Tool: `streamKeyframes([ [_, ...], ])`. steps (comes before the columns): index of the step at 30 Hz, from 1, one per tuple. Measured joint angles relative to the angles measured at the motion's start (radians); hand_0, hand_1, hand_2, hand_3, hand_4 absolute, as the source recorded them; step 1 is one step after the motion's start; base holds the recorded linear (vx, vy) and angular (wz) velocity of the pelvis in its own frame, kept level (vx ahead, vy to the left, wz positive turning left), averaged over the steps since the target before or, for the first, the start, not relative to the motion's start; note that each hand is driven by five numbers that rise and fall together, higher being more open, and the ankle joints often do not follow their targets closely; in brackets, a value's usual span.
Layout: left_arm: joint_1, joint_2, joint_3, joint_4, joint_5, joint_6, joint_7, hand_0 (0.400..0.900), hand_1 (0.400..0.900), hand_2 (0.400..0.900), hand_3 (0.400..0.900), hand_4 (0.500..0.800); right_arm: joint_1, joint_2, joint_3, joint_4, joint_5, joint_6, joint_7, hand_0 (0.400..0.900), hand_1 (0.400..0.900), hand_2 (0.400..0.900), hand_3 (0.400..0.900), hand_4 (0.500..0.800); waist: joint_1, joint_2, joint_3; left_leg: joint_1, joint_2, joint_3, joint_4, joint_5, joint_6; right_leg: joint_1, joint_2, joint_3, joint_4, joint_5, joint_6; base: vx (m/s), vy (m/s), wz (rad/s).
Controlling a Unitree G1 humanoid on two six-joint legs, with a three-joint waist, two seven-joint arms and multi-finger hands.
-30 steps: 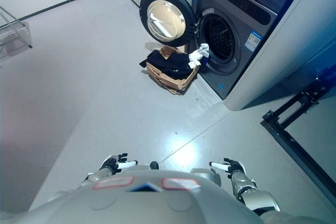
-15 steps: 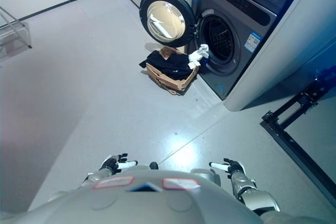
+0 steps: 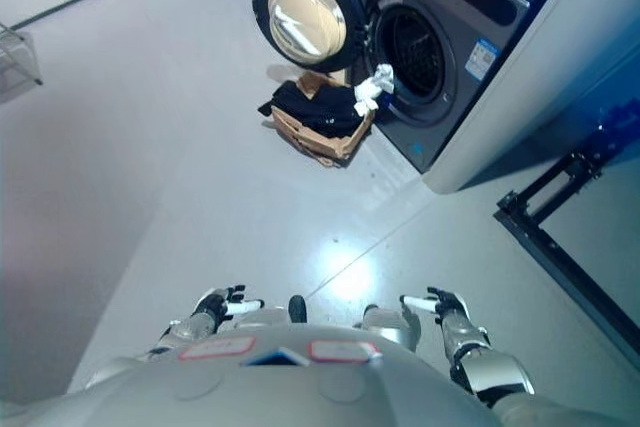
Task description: Put the clothes in the basket into the washing machine.
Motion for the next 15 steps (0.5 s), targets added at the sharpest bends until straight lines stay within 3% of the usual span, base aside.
streamKeyframes([
  [2, -0.032, 0.008, 0.000, 0.001, 0.000, 0.000, 0.000, 0.900, 0.900, 0.900, 0.900, 0.800, -0.037, -0.004, 0.001, -0.011, 0.000, -0.004, 0.000, 0.900, 0.900, 0.900, 0.900, 0.800, -0.006, 0.001, 0.052, 0.007, -0.008, -0.040, 0.012, -0.005, 0.021, -0.115, -0.022, -0.001, 0.230, -0.004, 0.012, 0.15, 0.090, 0.24],
  [4, -0.044, 0.024, -0.003, 0.001, 0.000, 0.000, 0.003, 0.900, 0.900, 0.900, 0.900, 0.800, -0.024, -0.003, -0.005, -0.014, 0.008, -0.009, 0.001, 0.900, 0.900, 0.900, 0.900, 0.800, -0.030, -0.003, 0.061, 0.008, -0.030, -0.083, 0.012, 0.001, 0.043, -0.188, -0.048, 0.004, 0.314, -0.010, 0.017, 0.27, 0.011, 0.38],
  [7, -0.053, 0.045, -0.002, 0.008, 0.000, 0.002, 0.006, 0.900, 0.900, 0.900, 0.900, 0.800, -0.014, -0.006, -0.007, -0.028, 0.010, -0.022, 0.000, 0.900, 0.900, 0.900, 0.900, 0.800, -0.061, -0.007, 0.071, 0.003, -0.033, -0.119, 0.018, 0.003, 0.056, -0.238, -0.052, -0.004, 0.172, -0.004, 0.019, 0.42, -0.107, 0.62],
  [10, -0.065, 0.042, 0.003, 0.016, 0.000, -0.003, 0.013, 0.900, 0.900, 0.900, 0.900, 0.800, 0.003, -0.005, -0.005, -0.011, 0.010, -0.018, 0.000, 0.900, 0.900, 0.900, 0.900, 0.800, -0.095, -0.016, 0.072, -0.002, -0.044, -0.169, 0.011, -0.002, 0.055, -0.224, -0.064, -0.002, -0.128, 0.047, 0.081, 0.33, -0.091, 0.41],
  [13, -0.053, 0.024, 0.000, 0.022, -0.001, -0.002, 0.019, 0.900, 0.900, 0.900, 0.900, 0.800, 0.036, 0.000, -0.005, -0.002, 0.010, -0.015, -0.001, 0.900, 0.900, 0.900, 0.900, 0.800, -0.110, -0.026, 0.061, 0.023, -0.036, -0.218, -0.003, -0.030, 0.022, -0.229, -0.052, 0.031, -0.113, 0.071, 0.072, 0.47, -0.191, 0.61],
  [15, -0.039, 0.005, -0.002, 0.032, -0.001, -0.001, 0.020, 0.900, 0.900, 0.900, 0.900, 0.800, 0.067, 0.000, -0.006, 0.000, 0.011, -0.016, 0.000, 0.900, 0.900, 0.900, 0.900, 0.800, -0.128, -0.014, 0.034, 0.032, 0.005, -0.265, 0.003, -0.060, -0.018, -0.190, 0.001, 0.058, -0.132, 0.108, 0.032, 0.37, -0.189, 0.35],
])
